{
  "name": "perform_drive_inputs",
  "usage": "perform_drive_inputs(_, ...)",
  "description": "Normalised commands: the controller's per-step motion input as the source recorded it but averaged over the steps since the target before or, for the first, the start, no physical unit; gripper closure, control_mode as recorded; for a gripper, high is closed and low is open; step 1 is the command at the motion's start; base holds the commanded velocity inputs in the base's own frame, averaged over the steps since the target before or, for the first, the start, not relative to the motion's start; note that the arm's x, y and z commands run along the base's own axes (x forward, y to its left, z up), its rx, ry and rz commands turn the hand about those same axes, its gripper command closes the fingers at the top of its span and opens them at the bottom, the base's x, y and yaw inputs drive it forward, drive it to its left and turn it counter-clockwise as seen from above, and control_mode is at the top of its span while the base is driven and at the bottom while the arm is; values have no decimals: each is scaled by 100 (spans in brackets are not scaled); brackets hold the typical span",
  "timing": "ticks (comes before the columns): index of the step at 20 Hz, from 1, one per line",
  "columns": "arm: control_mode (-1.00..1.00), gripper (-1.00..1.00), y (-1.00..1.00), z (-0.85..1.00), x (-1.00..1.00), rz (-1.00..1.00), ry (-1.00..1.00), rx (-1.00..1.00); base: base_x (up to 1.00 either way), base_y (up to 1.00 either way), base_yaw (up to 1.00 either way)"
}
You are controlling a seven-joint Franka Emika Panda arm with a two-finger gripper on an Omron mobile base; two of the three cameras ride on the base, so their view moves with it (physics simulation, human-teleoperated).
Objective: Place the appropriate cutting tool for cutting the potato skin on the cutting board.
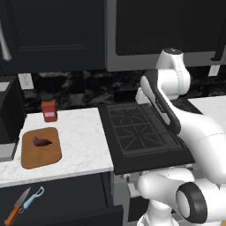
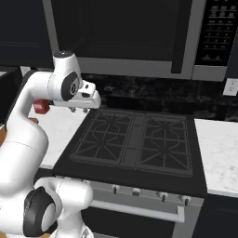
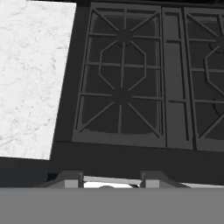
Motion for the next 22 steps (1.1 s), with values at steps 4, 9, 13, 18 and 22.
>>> perform_drive_inputs(4,-100,-100,24,0,-17,1,-1,-5,0,0,0)
perform_drive_inputs(9,-100,-100,65,-17,-51,2,-4,-16,0,0,0)
perform_drive_inputs(13,-100,-100,64,-27,-49,5,0,-10,0,0,0)
perform_drive_inputs(18,-100,-100,62,-18,-26,2,12,1,0,0,0)
perform_drive_inputs(22,-100,-100,79,-18,-55,4,17,12,0,0,0)
